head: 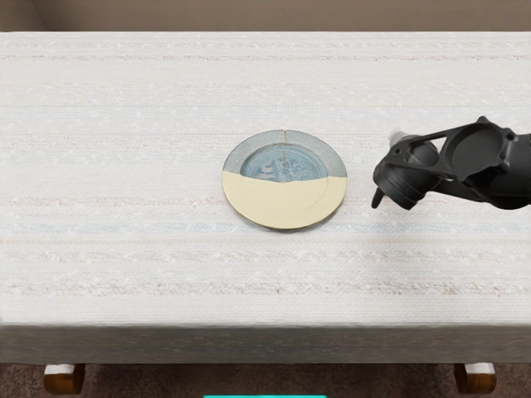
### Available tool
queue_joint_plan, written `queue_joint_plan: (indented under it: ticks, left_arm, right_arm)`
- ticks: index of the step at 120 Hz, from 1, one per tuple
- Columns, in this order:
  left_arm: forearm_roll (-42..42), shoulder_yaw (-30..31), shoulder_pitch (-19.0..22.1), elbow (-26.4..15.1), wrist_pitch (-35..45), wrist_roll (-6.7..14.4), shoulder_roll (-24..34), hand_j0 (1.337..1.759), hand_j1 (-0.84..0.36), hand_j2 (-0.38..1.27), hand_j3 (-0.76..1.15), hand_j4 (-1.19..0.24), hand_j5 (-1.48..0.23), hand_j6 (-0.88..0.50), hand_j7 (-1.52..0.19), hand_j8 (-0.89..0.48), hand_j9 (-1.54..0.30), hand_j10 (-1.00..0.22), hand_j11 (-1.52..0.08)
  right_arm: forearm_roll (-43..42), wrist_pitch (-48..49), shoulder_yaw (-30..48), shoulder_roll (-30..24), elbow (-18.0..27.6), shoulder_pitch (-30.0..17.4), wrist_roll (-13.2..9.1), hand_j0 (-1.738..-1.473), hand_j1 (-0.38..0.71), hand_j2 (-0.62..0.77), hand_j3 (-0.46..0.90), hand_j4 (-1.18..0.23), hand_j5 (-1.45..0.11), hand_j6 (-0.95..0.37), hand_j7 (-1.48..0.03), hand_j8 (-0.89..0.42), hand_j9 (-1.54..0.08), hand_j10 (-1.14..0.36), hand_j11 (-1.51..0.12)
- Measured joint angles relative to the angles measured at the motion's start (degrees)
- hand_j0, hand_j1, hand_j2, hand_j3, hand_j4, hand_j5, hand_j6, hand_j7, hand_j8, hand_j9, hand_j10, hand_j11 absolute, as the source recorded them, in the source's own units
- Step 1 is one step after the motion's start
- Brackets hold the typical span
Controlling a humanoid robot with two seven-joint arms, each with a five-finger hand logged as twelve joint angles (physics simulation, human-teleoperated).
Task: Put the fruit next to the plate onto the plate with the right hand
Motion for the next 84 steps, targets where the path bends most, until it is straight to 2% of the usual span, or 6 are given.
queue_joint_plan:
  ticks: [36, 84]
  left_arm:
    - [0.0, 0.0, 0.0, -0.02, 0.0, 0.0, 0.0, 1.658, 0.07, 0.05, 0.0, -0.23, -0.3, -0.23, -0.3, -0.23, -0.3, -0.23, -0.3]
    - [0.0, 0.0, 0.0, -0.01, 0.0, 0.0, 0.0, 1.658, 0.07, 0.05, 0.0, -0.23, -0.3, -0.23, -0.3, -0.23, -0.3, -0.23, -0.3]
  right_arm:
    - [-0.69, 0.0, 1.04, -0.78, -1.2, -1.44, 0.0, -1.658, -0.08, -0.04, 0.0, -0.22, -0.29, -0.22, -0.29, -0.22, -0.29, -0.22, -0.29]
    - [-1.71, 0.0, 1.29, -1.87, -3.01, -3.98, 0.0, -1.658, 0.02, -0.06, 0.0, -0.31, -0.4, -0.31, -0.4, -0.31, -0.4, -0.31, -0.4]
